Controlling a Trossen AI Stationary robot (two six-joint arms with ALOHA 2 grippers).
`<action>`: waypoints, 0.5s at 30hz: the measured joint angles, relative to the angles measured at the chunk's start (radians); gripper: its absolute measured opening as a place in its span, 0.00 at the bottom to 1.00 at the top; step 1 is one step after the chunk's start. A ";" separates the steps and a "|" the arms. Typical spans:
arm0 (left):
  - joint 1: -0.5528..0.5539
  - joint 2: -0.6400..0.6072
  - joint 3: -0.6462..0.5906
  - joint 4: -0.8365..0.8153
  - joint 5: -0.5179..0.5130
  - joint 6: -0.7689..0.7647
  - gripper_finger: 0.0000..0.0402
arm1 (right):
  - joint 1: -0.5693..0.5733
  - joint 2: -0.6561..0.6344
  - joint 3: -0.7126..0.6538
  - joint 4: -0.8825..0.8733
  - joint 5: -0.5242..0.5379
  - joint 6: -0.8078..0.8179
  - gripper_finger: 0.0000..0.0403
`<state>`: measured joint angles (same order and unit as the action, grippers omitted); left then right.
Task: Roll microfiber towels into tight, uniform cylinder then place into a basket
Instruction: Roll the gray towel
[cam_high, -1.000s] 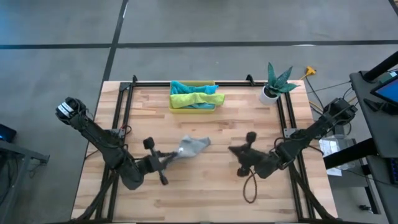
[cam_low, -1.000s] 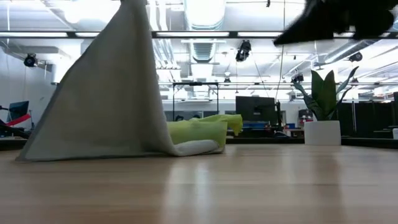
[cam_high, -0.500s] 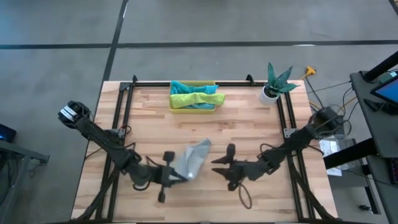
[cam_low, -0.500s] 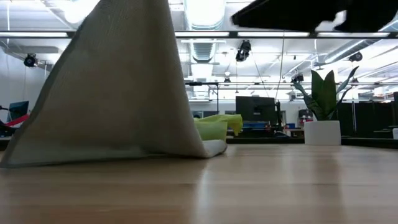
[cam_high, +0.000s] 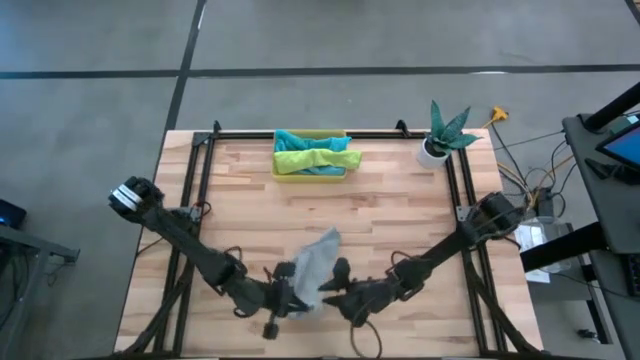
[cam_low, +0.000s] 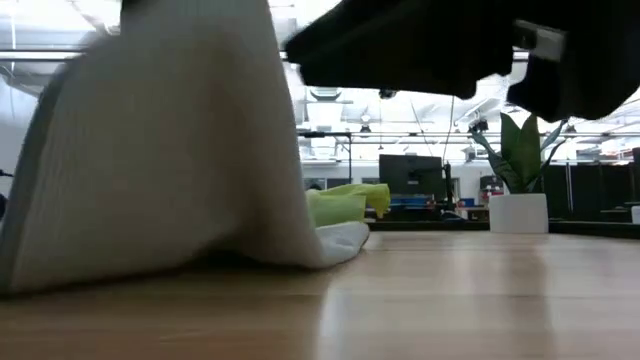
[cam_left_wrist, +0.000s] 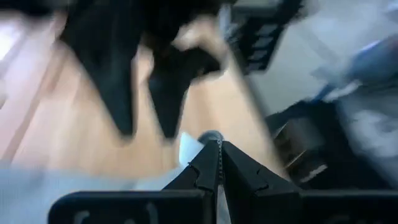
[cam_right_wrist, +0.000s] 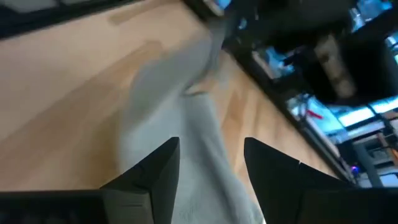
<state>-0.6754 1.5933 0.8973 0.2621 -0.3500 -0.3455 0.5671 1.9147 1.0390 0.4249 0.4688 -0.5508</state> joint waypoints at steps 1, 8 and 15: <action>-0.013 0.031 -0.004 -0.001 -0.033 -0.022 0.00 | 0.000 0.011 0.018 -0.036 -0.001 0.000 0.43; -0.099 0.228 -0.009 0.101 -0.053 -0.213 0.00 | -0.006 0.116 0.162 -0.256 -0.033 0.052 0.41; -0.202 0.359 0.010 0.274 -0.078 -0.285 0.00 | -0.039 0.207 0.246 -0.322 -0.022 0.032 0.41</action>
<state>-0.8778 1.9519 0.9073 0.5357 -0.4276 -0.6308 0.5281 2.1212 1.2847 0.1027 0.4467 -0.5184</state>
